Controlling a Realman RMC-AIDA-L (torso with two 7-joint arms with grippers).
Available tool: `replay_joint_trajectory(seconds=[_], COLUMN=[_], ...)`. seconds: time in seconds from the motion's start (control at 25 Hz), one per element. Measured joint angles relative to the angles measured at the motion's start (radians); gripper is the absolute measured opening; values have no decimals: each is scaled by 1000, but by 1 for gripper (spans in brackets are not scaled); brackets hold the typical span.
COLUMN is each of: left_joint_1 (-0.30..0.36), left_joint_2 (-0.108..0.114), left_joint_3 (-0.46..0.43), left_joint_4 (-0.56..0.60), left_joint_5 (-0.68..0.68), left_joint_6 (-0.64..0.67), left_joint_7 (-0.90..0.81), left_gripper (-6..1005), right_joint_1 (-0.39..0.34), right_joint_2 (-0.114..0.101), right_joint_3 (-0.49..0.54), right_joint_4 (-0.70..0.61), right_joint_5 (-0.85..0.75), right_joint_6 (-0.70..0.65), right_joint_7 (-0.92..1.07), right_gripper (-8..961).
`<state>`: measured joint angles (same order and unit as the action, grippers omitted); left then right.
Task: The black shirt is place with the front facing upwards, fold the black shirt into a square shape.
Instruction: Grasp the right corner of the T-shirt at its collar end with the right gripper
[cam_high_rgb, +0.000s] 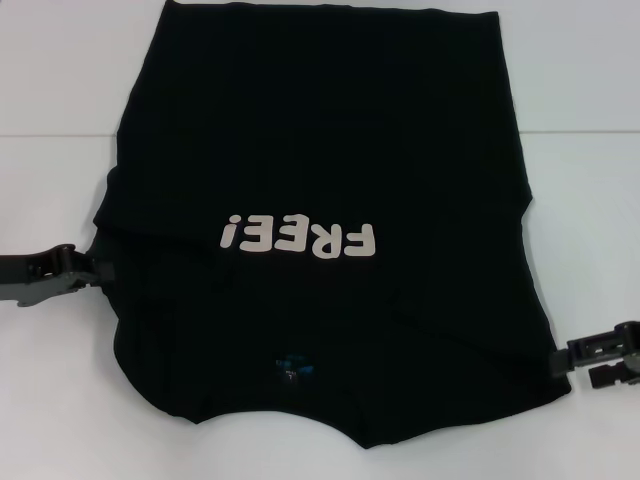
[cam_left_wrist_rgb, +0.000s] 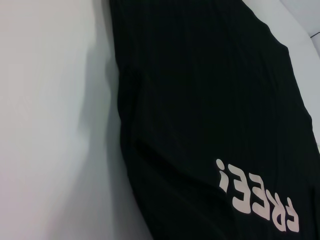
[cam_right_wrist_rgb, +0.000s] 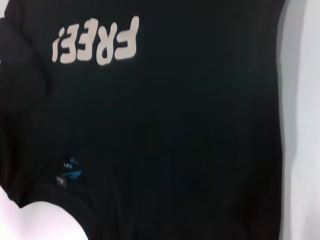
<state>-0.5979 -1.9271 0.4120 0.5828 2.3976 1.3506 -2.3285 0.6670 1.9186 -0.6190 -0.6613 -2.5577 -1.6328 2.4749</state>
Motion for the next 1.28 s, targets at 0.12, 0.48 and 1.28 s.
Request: replay_joint_trajectory(seconds=[0.12,0.48,1.28], left_joint_1=[0,2,1], left_joint_2=[-1,-3,-6], left_joint_3=[-1,3,5], left_joint_4=[0,-3,-3], left_joint_5=[0,0,0], left_joint_6=[-3,-12,-11], left_joint_7=[0,1,11], left_gripper=[36,37,36], right_joint_1=[-8,-21,-10], right_joint_2=[6,16,32], right_joint_3=[0,-3,-33], right_joint_4=[1,2,15], right_joint_5=[-1,-1,-3], right_joint_6=[3,25,52], right_joint_7=[-7,-21,-28], right_gripper=[912,912,911])
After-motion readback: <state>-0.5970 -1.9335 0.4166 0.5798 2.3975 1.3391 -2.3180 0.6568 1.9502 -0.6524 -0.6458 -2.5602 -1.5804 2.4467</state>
